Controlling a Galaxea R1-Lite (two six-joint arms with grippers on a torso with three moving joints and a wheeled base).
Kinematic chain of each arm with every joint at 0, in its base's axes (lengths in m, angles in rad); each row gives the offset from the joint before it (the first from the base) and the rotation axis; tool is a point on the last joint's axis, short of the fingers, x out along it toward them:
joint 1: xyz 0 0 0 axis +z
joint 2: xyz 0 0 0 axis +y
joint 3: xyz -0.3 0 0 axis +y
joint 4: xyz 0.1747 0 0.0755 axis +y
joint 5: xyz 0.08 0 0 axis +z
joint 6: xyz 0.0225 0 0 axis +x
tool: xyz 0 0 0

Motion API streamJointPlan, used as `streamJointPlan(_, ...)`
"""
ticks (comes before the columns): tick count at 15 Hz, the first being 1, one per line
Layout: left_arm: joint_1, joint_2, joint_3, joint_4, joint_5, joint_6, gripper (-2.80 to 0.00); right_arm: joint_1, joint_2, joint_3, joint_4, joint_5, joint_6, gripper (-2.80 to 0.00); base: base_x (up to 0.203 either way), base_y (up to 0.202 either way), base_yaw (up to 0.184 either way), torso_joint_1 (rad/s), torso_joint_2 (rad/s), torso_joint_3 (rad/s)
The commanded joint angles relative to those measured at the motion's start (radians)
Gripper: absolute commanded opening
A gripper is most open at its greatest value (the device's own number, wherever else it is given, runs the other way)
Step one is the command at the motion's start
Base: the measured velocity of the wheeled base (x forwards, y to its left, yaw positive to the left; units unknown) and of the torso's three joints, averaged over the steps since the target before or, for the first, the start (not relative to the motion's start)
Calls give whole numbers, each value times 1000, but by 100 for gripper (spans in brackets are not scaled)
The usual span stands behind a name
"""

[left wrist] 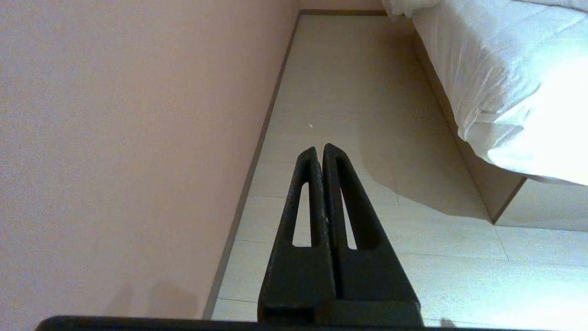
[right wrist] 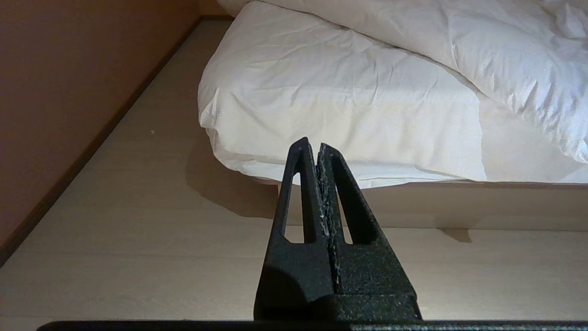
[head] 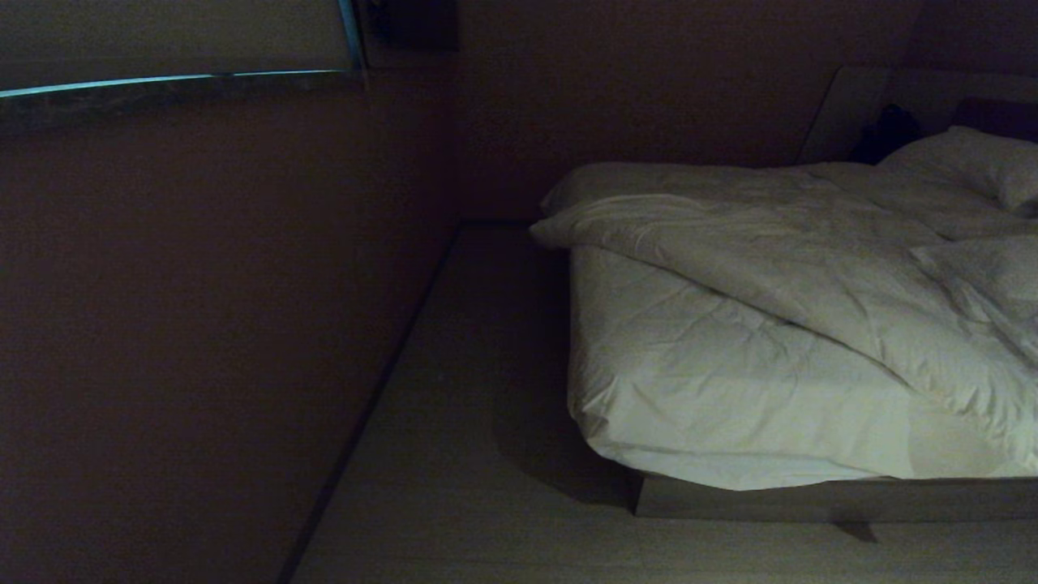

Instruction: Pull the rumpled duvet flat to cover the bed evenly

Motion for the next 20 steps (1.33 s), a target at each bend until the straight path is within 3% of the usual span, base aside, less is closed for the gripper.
streamJointPlan(1, 0, 1, 0, 0, 0, -2, -280, 0, 0, 0, 0, 0, 0, -280, 0, 0, 0, 0, 0, 0)
streamJointPlan(20, 0, 1, -1, 0, 0, -2, -280, 0, 0, 0, 0, 0, 0, -280, 0, 0, 0, 0, 0, 0)
